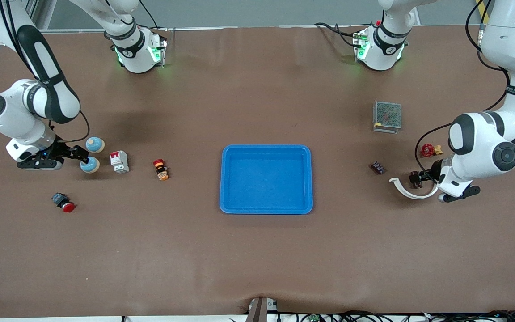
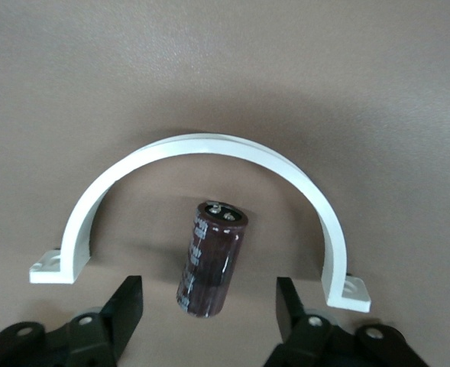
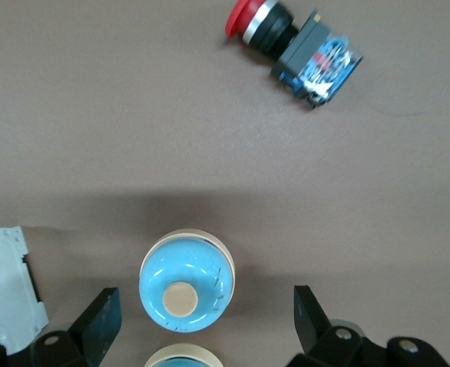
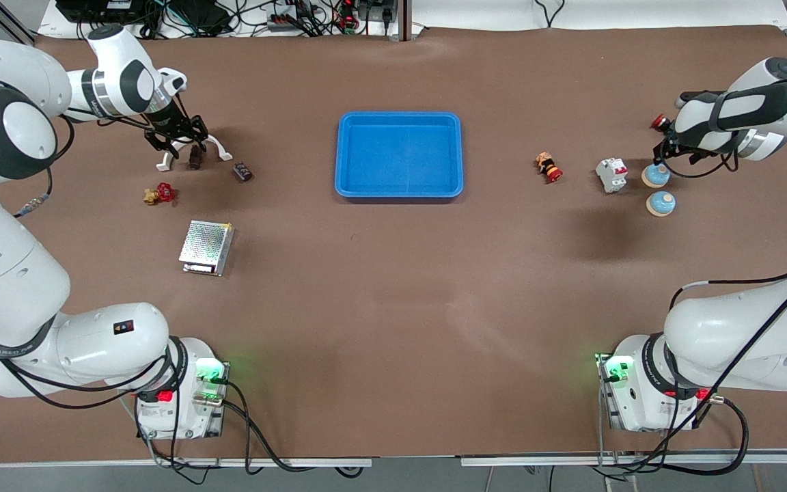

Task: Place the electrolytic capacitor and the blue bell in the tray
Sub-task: 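Close the right gripper on the bell while the left gripper grasps the capacitor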

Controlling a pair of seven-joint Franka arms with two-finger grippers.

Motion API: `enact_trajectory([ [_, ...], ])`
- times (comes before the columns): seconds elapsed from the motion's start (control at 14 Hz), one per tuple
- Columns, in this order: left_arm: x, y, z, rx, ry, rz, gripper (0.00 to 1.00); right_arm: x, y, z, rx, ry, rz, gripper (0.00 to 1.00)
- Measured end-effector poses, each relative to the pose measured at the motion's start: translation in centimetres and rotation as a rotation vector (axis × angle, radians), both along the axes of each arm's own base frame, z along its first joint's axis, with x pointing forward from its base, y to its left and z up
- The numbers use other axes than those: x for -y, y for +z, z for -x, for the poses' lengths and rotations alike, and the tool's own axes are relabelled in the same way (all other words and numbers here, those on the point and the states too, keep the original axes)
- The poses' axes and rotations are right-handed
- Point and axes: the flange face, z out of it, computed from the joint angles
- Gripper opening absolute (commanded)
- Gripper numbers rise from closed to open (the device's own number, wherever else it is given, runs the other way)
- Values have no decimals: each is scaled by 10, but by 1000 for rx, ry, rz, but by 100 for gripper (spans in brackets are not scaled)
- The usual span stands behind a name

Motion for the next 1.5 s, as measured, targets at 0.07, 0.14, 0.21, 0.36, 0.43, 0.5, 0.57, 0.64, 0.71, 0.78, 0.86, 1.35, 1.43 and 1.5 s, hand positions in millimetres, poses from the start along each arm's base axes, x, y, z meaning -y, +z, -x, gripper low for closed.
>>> enact_trajectory([
  [0.07, 0, -3, 0, -1, 0, 1, 71, 0, -6, 1, -1, 0, 0, 100],
  [0.14, 0, -6, 0, -3, 0, 2, 70, -1, -10, 1, 0, 1, 1, 100],
  [0.21, 0, -8, 1, -5, 0, 3, 68, -1, -14, 1, 1, 1, 1, 100],
  [0.36, 1, -9, 1, -7, 0, 4, 64, -3, -23, 1, -3, -6, -1, 100],
  [0.43, 1, -10, 1, -8, 0, 4, 64, -6, -27, 1, -7, -12, -3, 100],
  [0.5, 1, -10, 1, -9, 0, 4, 63, -10, -29, 1, -10, -18, -6, 100],
  [0.57, 1, -12, 2, -11, 0, 5, 62, -16, -30, -1, -12, -23, -8, 100],
  [0.64, 1, -14, 2, -14, 0, 5, 60, -21, -31, -2, -13, -23, -10, 100],
  [0.71, 1, -16, 3, -18, 0, 7, 57, -24, -32, -2, -14, -24, -11, 100],
  [0.78, 1, -18, 3, -22, 0, 8, 53, -25, -33, -2, -14, -24, -11, 100],
  [0.86, 1, -20, 4, -25, 0, 8, 44, -25, -34, -2, -12, -25, -10, 100],
  [1.35, 2, -21, 3, -27, -1, 9, 2, -22, -55, 0, 10, -32, -1, 100],
  [1.43, 3, -20, 3, -32, -3, 10, 2, -21, -56, 0, 9, -34, -1, 100],
  [1.5, 4, -16, 2, -37, -6, 11, 2, -20, -56, 0, 9, -35, 0, 100],
])
